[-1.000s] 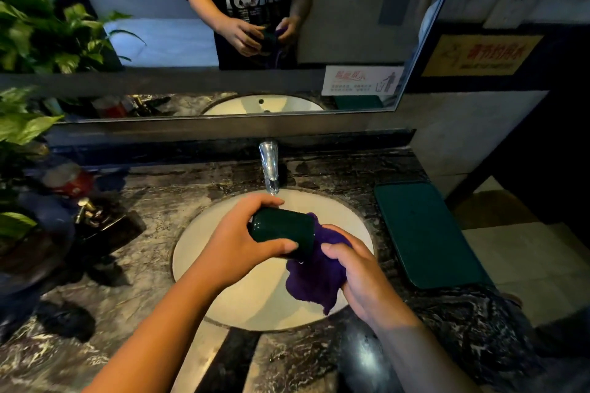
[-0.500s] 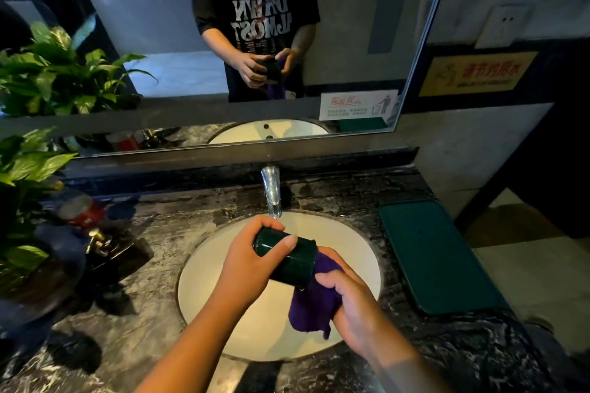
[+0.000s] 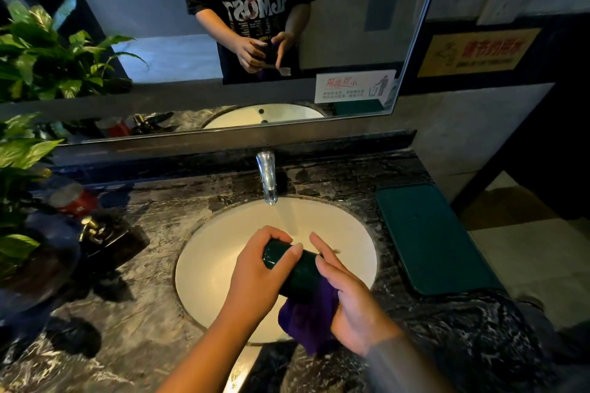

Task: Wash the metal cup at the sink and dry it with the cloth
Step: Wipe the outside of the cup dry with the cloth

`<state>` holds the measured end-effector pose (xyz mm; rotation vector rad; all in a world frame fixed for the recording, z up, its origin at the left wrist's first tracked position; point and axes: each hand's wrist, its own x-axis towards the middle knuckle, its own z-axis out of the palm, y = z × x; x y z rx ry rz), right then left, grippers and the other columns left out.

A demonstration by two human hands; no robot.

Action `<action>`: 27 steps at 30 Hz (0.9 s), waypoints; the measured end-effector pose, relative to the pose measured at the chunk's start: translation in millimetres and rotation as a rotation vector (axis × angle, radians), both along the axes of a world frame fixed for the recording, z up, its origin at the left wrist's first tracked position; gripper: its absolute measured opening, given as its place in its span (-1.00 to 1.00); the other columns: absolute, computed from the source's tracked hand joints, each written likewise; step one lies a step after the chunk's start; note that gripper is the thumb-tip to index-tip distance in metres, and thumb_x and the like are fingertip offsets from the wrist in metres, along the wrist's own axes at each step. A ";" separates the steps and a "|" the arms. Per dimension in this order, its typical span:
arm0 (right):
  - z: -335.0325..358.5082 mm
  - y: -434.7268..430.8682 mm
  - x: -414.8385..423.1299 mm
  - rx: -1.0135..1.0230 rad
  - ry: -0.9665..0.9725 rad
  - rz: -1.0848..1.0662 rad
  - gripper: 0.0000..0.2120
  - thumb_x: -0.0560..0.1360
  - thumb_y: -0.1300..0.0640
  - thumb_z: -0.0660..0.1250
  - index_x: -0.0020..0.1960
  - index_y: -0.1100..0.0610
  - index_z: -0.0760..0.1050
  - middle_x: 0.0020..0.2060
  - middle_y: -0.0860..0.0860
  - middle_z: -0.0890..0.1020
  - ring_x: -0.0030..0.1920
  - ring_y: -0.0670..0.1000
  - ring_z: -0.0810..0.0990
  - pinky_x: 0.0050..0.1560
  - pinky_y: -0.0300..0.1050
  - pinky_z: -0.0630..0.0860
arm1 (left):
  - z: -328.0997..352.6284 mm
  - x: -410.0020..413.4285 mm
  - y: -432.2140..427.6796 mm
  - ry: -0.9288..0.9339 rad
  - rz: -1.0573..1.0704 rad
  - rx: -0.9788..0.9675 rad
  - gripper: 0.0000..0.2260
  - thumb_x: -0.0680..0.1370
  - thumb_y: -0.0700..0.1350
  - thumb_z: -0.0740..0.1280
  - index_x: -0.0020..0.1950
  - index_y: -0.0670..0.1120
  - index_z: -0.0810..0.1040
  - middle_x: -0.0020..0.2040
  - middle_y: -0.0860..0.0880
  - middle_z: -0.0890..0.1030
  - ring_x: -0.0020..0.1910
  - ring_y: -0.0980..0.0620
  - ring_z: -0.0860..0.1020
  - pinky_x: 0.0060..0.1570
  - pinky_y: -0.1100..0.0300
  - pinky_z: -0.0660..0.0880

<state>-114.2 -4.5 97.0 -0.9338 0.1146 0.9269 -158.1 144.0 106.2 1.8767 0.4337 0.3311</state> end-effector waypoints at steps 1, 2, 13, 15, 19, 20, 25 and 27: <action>0.0 1.1 -0.3 -0.003 0.000 -0.003 -0.37 0.43 0.07 0.40 0.48 -0.17 0.41 0.24 0.14 0.68 0.23 0.19 0.66 0.34 0.21 0.51 | -0.3 0.5 -1.6 0.002 0.011 -0.002 -0.94 0.54 -0.03 0.42 -0.06 0.05 0.56 -0.13 0.10 0.62 -0.11 0.10 0.60 -0.13 0.20 0.59; -0.4 2.3 -0.6 -0.008 -0.002 -0.011 -0.36 0.42 0.08 0.40 0.48 -0.16 0.41 0.22 0.14 0.69 0.20 0.19 0.68 0.27 0.19 0.56 | -0.1 0.7 -3.3 0.009 0.031 -0.024 -0.94 0.54 -0.04 0.42 -0.07 0.03 0.57 -0.15 0.10 0.63 -0.13 0.11 0.60 -0.13 0.19 0.59; -10.6 3.4 -13.5 -0.208 -0.248 0.082 -0.45 0.64 0.12 0.25 0.48 -0.38 0.21 0.37 0.04 0.52 0.24 0.06 0.63 0.23 -0.04 0.59 | -2.7 0.0 -6.3 0.231 0.233 -0.513 -0.80 0.55 0.00 0.41 -0.10 -0.14 0.62 -0.10 -0.13 0.67 -0.13 -0.09 0.64 -0.28 0.12 0.58; -11.9 2.8 -13.9 -0.256 -0.349 0.132 -0.42 0.62 0.00 0.28 0.47 -0.46 0.14 0.40 0.00 0.47 0.30 0.05 0.58 0.36 0.03 0.52 | 0.4 -1.4 -5.0 0.331 0.248 -0.662 -0.76 0.56 0.03 0.39 -0.03 -0.15 0.62 -0.07 -0.17 0.67 -0.15 -0.09 0.64 -0.28 0.10 0.60; -15.3 -0.3 -12.9 -0.365 -0.483 0.244 -0.36 0.43 -0.26 0.30 0.42 -0.54 0.11 0.46 0.00 0.39 0.41 0.01 0.45 0.50 0.09 0.36 | -0.3 -5.9 -5.5 0.516 0.224 -0.835 -0.63 0.58 0.15 0.32 0.15 -0.13 0.56 0.01 -0.21 0.67 -0.10 -0.13 0.64 -0.18 0.06 0.58; -17.0 -0.9 -12.2 -0.367 -0.447 0.216 -0.38 0.47 -0.22 0.31 0.44 -0.49 0.14 0.45 0.00 0.40 0.39 0.02 0.47 0.47 0.07 0.40 | -1.3 -6.3 -7.1 0.510 0.214 -0.834 -0.62 0.58 0.17 0.29 0.16 -0.12 0.56 0.02 -0.21 0.67 -0.07 -0.14 0.64 -0.16 0.06 0.58; -23.7 -1.2 -7.4 -0.310 -0.108 -0.029 -0.58 0.63 0.17 0.27 0.45 -0.09 0.42 0.24 0.10 0.59 0.16 0.09 0.63 -0.02 -0.10 0.62 | -5.4 -8.9 -12.3 0.225 0.187 -0.724 -0.83 0.64 -0.04 0.21 0.06 -0.09 0.53 0.10 -0.19 0.61 0.03 -0.13 0.58 -0.04 -0.01 0.53; -26.4 -1.2 -6.1 -0.263 0.046 -0.131 -0.67 0.61 0.20 0.29 0.35 0.04 0.52 0.19 0.20 0.65 0.17 0.20 0.65 0.06 0.06 0.62 | -11.9 -13.3 -10.0 0.149 0.092 -0.525 -0.87 0.64 -0.10 0.22 0.11 0.02 0.55 0.17 -0.13 0.60 0.11 -0.10 0.58 0.06 -0.03 0.54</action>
